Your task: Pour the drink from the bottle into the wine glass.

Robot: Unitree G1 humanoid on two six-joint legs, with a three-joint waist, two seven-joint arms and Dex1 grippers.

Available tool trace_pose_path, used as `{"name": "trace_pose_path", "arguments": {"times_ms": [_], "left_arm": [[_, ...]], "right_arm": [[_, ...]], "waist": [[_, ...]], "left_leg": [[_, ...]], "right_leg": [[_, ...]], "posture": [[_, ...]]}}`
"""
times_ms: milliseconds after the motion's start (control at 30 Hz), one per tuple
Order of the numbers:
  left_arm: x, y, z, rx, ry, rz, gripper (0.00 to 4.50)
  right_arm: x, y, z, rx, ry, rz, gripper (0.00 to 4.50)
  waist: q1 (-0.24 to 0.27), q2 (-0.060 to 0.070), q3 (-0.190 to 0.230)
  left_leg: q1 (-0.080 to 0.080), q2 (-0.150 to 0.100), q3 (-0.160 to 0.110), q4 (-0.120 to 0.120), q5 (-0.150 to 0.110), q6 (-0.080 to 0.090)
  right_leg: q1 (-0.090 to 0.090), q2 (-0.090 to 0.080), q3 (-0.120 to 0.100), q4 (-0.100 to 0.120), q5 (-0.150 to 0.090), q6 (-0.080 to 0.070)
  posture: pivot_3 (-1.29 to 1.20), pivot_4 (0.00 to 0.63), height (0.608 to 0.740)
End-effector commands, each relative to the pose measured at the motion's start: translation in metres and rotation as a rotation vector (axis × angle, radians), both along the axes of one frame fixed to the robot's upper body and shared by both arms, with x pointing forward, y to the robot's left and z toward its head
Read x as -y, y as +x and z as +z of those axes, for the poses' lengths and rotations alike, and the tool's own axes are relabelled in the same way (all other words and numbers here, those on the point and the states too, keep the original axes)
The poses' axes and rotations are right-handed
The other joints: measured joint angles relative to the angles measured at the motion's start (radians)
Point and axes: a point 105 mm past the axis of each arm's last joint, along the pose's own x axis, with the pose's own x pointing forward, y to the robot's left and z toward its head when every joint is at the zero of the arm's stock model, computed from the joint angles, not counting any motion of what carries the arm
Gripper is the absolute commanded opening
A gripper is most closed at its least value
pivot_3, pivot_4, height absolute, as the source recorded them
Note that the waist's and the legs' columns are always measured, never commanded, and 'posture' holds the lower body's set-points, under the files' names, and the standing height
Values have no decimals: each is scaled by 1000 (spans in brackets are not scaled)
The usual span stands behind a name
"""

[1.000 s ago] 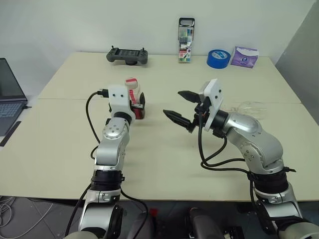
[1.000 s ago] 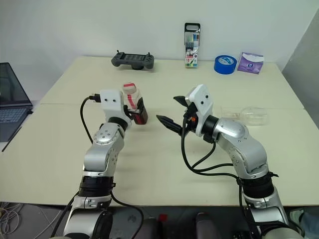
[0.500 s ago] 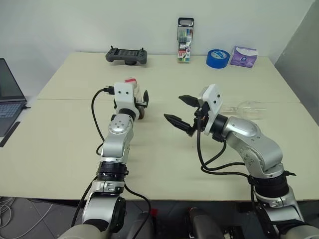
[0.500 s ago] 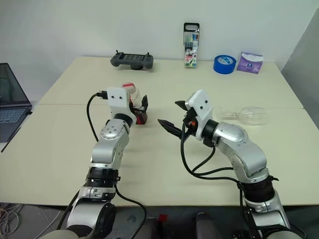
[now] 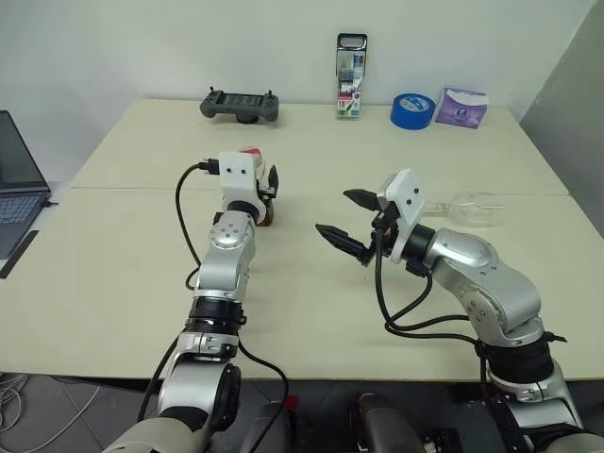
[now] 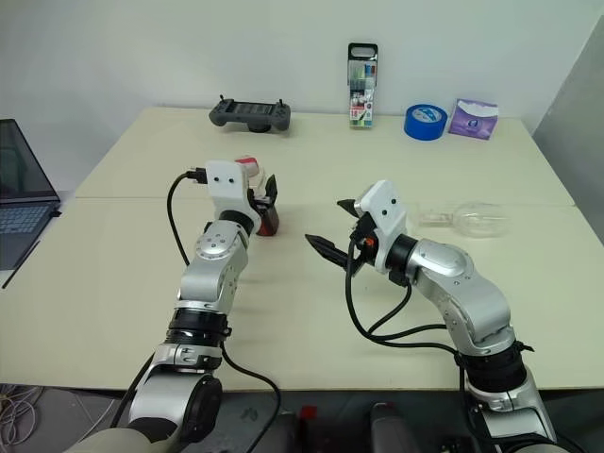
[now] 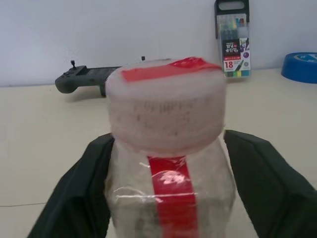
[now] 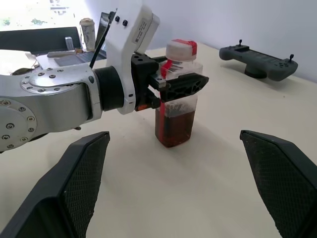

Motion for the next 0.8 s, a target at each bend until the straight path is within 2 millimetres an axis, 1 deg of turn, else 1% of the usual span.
{"name": "trace_pose_path", "arguments": {"times_ms": [33, 167, 233, 267, 300, 367, 433, 500, 567, 633, 700, 800], "left_arm": [[0, -1, 17, 68, 1, 3, 2170], [-3, -2, 15, 70, 2, 9, 2128], [-2, -3, 19, 84, 1, -11, 2128], [2, -4, 23, 97, -14, -45, 2128], [7, -5, 28, 111, -35, -91, 2128], [29, -13, 39, 120, -80, -281, 2128], [44, -24, 44, 127, -65, -439, 2128], [53, -35, 41, 95, -68, -579, 2127], [62, -48, 33, 52, -56, -725, 2127], [67, -60, 28, 39, -12, -822, 2127], [71, -67, 24, 35, 36, -869, 2127], [80, -76, 24, 54, 82, -938, 2127]], "right_arm": [[-2, -6, 10, 46, 5, 15, 4500], [0, -6, 16, 56, 17, 9, 4500], [4, -4, 26, 65, 43, -6, 4500], [8, 1, 34, 75, 58, -40, 4500], [13, 6, 41, 90, 68, -84, 4500], [23, 21, 57, 65, 116, -189, 4500], [23, 19, 76, 36, 194, -170, 4500], [15, 11, 86, 0, 210, -112, 4500], [4, 1, 88, -20, 191, -46, 4500], [-1, -2, 88, -42, 195, -36, 4500], [-4, -1, 84, -73, 190, -46, 4500], [-9, 4, 71, -121, 160, -94, 4500]], "waist": [[0, 0, 0], [0, 0, 0], [0, 0, 0], [0, 0, 0], [0, 0, 0], [0, 0, 0], [0, 0, 0], [-1, 0, 0], [-3, 0, 0], [-6, 0, 0], [-7, 1, 0], [-5, 1, 0]], "left_leg": [[0, 0, 0, 0, 0, 0], [0, 0, 0, 0, 0, 0], [0, 0, 0, 0, 0, 0], [0, 0, 0, 0, 0, 0], [0, 0, 0, 0, 0, 0], [-1, 0, 0, 0, 0, 0], [-3, 0, 0, 0, 1, -1], [-5, 0, -1, 0, 2, -4], [-8, 1, -2, 0, 3, -4], [-10, 1, -1, 0, 3, -4], [-11, 1, 1, 0, 2, -3], [-11, 1, -1, 1, 2, -2]], "right_leg": [[0, 0, 0, 0, 0, 0], [0, 0, 0, 0, 0, 0], [0, 0, 0, 0, 0, 0], [0, 0, 0, 0, 0, 0], [0, 0, 0, 0, 0, 0], [-1, 0, 0, 0, 0, 0], [-3, 0, 0, 1, 0, 0], [-5, 0, 0, 1, 0, 0], [-7, 0, 1, 1, 0, 0], [-10, 0, 1, 3, 0, 0], [-13, 0, 2, 5, 0, 0], [-13, 0, 1, 6, 0, -1]], "posture": [[0, 150, 740], [0, 150, 740], [0, 150, 740], [0, 150, 740], [0, 150, 740], [0, 150, 740], [0, 150, 740], [0, 150, 740], [0, 150, 740], [0, 150, 740], [0, 150, 740], [0, 150, 740]]}}
